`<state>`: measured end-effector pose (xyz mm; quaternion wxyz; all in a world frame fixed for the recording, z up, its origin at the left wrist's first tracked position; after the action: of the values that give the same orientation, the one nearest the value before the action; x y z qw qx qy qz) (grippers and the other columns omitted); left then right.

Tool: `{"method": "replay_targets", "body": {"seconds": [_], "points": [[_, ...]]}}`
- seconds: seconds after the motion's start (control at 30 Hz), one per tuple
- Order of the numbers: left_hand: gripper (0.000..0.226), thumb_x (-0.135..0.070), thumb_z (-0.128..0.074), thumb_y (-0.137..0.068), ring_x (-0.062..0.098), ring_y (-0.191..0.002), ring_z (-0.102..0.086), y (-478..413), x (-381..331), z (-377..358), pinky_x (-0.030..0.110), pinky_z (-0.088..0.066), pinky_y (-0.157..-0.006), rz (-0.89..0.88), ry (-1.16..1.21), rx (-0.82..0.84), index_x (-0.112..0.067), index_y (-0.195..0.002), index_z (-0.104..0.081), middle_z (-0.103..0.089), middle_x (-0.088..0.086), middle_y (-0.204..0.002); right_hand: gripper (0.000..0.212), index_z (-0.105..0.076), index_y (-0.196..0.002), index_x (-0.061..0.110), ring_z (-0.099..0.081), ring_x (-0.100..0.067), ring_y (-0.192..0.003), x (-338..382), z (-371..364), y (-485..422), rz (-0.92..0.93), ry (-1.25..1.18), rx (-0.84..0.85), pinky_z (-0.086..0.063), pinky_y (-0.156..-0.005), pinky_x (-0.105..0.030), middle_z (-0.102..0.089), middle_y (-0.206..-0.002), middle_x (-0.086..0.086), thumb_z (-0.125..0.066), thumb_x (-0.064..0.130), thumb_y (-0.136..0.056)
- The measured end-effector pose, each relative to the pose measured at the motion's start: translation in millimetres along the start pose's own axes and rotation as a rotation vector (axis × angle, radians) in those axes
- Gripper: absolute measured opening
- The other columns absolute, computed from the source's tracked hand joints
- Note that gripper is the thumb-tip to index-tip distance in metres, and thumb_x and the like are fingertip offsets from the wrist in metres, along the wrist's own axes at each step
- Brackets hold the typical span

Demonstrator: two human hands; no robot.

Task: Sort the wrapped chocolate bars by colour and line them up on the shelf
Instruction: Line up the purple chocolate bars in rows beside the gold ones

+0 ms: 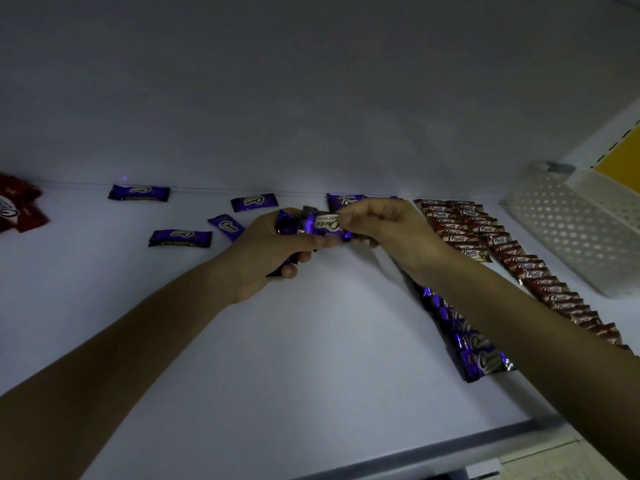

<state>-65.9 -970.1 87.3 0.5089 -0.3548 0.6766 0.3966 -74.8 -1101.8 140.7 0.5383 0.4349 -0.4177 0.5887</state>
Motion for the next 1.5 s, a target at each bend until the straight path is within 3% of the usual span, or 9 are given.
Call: {"method": "replay_targets", "body": {"seconds": [0.13,0.3,0.4,0.53,0.77,1.0,1.1,1.23,1.5], "points": [[0.015,-0.002,-0.051,-0.095,0.009,-0.055,-0.049,-1.7,0.6,11.1,0.017,-0.033,-0.036,0.015,0.152,-0.113,-0.010,-0.100,-0.063,-0.064,0.013,-0.090,0.009,-0.070,-0.094,0.007,-0.054,-0.002,-0.060,-9.1,24.2,-0.2,-0.023,0.221,0.005,-0.040,-0.061,-0.013,-0.064,-0.069,0.002,-0.064,0.008,-0.087],[0.014,-0.004,-0.048,-0.097,0.008,-0.052,-0.048,-1.2,-0.5,8.7,0.016,-0.033,-0.037,0.014,0.205,-0.090,-0.010,-0.101,-0.060,-0.074,0.007,-0.085,0.008,-0.067,-0.092,0.007,-0.063,-0.022,-0.073,2.3,17.8,10.2,0.199,0.548,0.070,-0.050,-0.069,-0.032,-0.066,-0.084,-0.012,-0.063,0.003,-0.087],[0.013,-0.005,-0.049,-0.097,0.008,-0.052,-0.049,-1.9,-0.2,8.9,0.016,-0.033,-0.037,0.006,0.206,-0.090,-0.011,-0.099,-0.060,-0.074,0.007,-0.085,0.011,-0.066,-0.087,0.004,-0.066,-0.010,-0.060,3.5,18.3,9.1,0.135,0.432,0.059,-0.051,-0.063,-0.019,-0.066,-0.075,-0.009,-0.059,-0.005,-0.085],[0.014,-0.005,-0.049,-0.097,0.009,-0.053,-0.049,-0.9,-0.4,8.2,0.016,-0.034,-0.037,0.012,0.197,-0.083,-0.010,-0.103,-0.060,-0.073,0.009,-0.089,0.013,-0.070,-0.082,0.010,-0.061,-0.012,-0.068,7.5,8.2,3.9,0.114,0.551,0.150,-0.048,-0.066,-0.021,-0.067,-0.079,-0.006,-0.067,-0.002,-0.077],[0.015,-0.003,-0.048,-0.097,0.008,-0.049,-0.049,-0.9,0.4,15.0,0.016,-0.033,-0.036,0.008,0.304,-0.143,-0.010,-0.102,-0.060,-0.070,0.010,-0.085,0.046,-0.059,-0.117,0.015,-0.053,-0.005,-0.067,10.3,-34.6,4.5,0.320,0.869,0.239,-0.045,-0.062,-0.021,-0.060,-0.094,-0.001,-0.072,0.005,-0.074],[0.024,0.001,-0.042,-0.097,0.010,-0.052,-0.047,-2.1,0.5,13.9,0.016,-0.032,-0.037,0.003,0.336,-0.148,-0.012,-0.114,-0.053,-0.072,0.010,-0.090,0.026,-0.070,-0.108,0.019,-0.042,0.002,-0.060,-2.8,1.4,7.4,0.201,1.013,0.125,-0.031,-0.055,-0.014,-0.045,-0.065,0.015,-0.068,0.029,-0.084],[0.014,-0.001,-0.045,-0.098,0.009,-0.053,-0.049,-2.1,0.9,12.9,0.016,-0.033,-0.038,0.001,0.305,-0.128,-0.012,-0.102,-0.052,-0.073,0.010,-0.098,0.021,-0.070,-0.104,0.022,-0.043,-0.002,-0.060,-11.3,4.4,6.3,0.173,1.012,0.136,-0.033,-0.060,-0.023,-0.045,-0.067,0.012,-0.069,0.026,-0.084],[0.012,0.001,-0.051,-0.094,0.006,-0.056,-0.051,-1.1,0.7,10.0,0.015,-0.035,-0.039,-0.005,0.219,-0.108,-0.008,-0.093,-0.059,-0.071,0.010,-0.102,0.030,-0.066,-0.114,0.023,-0.045,0.002,-0.065,-8.1,6.0,2.3,0.198,0.930,0.095,-0.031,-0.058,-0.010,-0.046,-0.072,0.016,-0.069,0.027,-0.084],[0.011,-0.008,-0.059,-0.092,0.004,-0.055,-0.054,0.4,0.3,13.2,0.013,-0.036,-0.039,0.004,0.262,-0.157,-0.012,-0.098,-0.067,-0.063,0.002,-0.080,0.012,-0.073,-0.092,0.013,-0.049,0.001,-0.062,-9.5,3.8,-3.9,0.206,0.942,0.110,-0.032,-0.056,-0.008,-0.053,-0.067,0.018,-0.071,0.021,-0.083]]}}
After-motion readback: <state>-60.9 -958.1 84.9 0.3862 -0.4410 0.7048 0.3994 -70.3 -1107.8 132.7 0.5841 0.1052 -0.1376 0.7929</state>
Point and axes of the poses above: each hand's wrist, its own y-axis away from the middle knuckle, its own z-axis out of the back of the hand, x = y × z, the point moved 10 cm from there along -y, towards the middle knuckle
